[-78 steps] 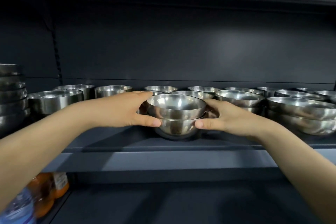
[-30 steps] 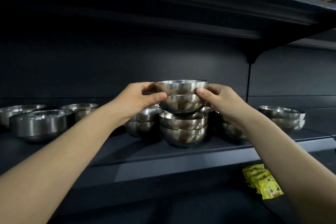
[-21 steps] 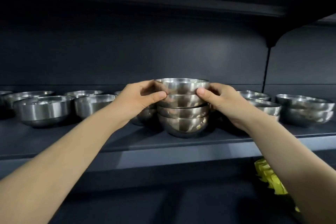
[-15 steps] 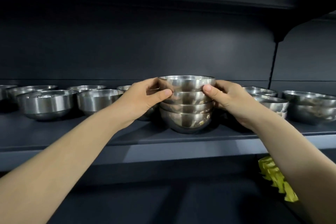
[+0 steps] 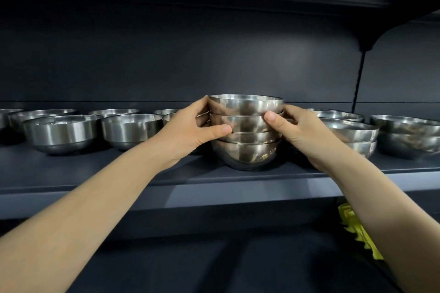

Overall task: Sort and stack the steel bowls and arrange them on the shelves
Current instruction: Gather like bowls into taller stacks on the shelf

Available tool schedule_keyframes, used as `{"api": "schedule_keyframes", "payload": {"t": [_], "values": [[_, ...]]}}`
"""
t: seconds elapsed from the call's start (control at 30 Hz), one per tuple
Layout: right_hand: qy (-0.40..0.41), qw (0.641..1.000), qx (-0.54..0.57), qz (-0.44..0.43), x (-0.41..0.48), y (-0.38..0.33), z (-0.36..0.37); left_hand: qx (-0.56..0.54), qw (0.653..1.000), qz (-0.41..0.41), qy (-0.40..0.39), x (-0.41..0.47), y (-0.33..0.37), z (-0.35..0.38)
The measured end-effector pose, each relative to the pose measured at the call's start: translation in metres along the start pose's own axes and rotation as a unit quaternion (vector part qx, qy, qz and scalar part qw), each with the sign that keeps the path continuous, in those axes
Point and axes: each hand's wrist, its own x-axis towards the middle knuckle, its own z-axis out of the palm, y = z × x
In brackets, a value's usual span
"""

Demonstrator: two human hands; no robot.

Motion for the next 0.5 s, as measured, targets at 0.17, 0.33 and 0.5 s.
{"api": "schedule_keyframes", "payload": {"t": [0.17,0.33,0.5], "values": [[0.002,1.000,-0.018,0.009,-0.0007,0.0019,0.0004,-0.003,1.000,0.003,-0.014,-0.0008,0.0025,0.0001],[0.006,1.000,-0.019,0.015,-0.0021,-0.0025,0.0020,0.005,1.000,-0.003,-0.018,-0.0020,0.0026,0.0005],[-0.016,1.000,-0.007,0.019,-0.0008,-0.0051,0.0005,0.029,0.999,-0.009,-0.022,-0.0033,0.0004,-0.0017]]}}
